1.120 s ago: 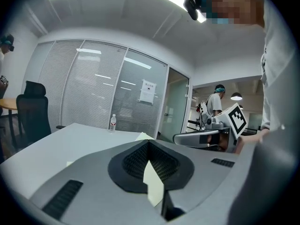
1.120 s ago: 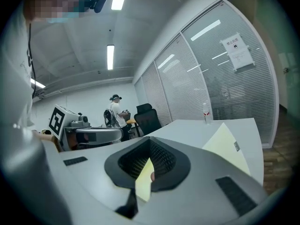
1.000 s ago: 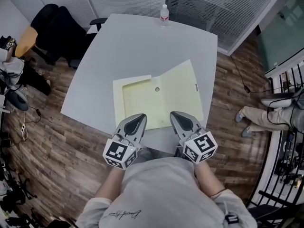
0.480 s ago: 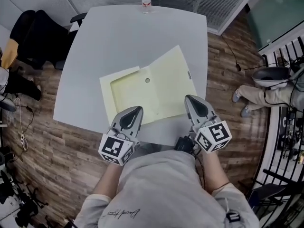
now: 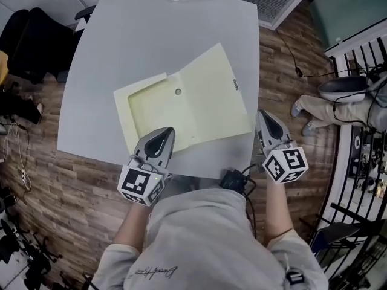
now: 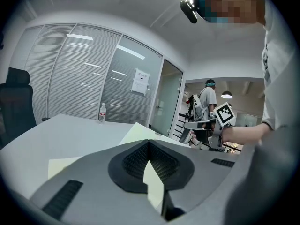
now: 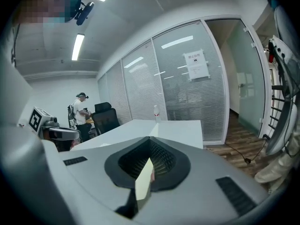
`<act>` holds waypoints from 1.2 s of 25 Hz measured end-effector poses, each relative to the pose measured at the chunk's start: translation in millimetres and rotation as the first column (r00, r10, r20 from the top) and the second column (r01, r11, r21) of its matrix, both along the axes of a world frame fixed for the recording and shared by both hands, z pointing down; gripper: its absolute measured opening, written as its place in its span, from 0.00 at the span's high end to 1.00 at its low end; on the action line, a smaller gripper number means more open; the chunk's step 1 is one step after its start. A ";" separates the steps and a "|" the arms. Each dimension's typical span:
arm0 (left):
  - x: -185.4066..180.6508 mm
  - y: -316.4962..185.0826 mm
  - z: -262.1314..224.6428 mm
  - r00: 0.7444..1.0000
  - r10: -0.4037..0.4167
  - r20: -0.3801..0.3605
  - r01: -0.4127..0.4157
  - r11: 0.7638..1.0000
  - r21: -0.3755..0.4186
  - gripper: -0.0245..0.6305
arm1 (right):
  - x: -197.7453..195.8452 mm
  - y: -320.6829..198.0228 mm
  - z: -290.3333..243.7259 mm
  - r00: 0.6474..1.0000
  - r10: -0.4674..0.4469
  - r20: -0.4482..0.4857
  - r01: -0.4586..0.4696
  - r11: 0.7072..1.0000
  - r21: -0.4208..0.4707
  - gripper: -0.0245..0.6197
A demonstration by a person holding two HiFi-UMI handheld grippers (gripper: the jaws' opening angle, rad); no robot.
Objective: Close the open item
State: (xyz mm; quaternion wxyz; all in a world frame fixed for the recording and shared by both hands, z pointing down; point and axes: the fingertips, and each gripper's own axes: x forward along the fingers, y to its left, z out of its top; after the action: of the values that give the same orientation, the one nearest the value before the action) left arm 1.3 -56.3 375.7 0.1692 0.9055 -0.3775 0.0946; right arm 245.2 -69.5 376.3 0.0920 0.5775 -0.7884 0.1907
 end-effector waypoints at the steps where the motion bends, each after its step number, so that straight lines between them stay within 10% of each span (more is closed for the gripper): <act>1: 0.2 0.5 1.6 1.000 0.000 0.001 0.000 1.000 -0.003 0.95 | 5.0 -0.3 3.4 1.000 0.009 -0.002 -0.009 1.000 -0.005 0.94; 30: -15.4 10.6 38.2 0.998 -0.057 0.040 0.060 0.993 -0.101 0.95 | 13.5 -49.4 150.2 0.982 -0.161 0.104 0.178 0.967 -0.182 0.94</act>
State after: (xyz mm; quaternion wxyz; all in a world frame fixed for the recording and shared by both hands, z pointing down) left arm -14.1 -45.7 413.9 0.2111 0.8823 -0.4016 0.1255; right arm 258.7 -118.9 526.5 0.1279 0.4876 -0.8163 0.2819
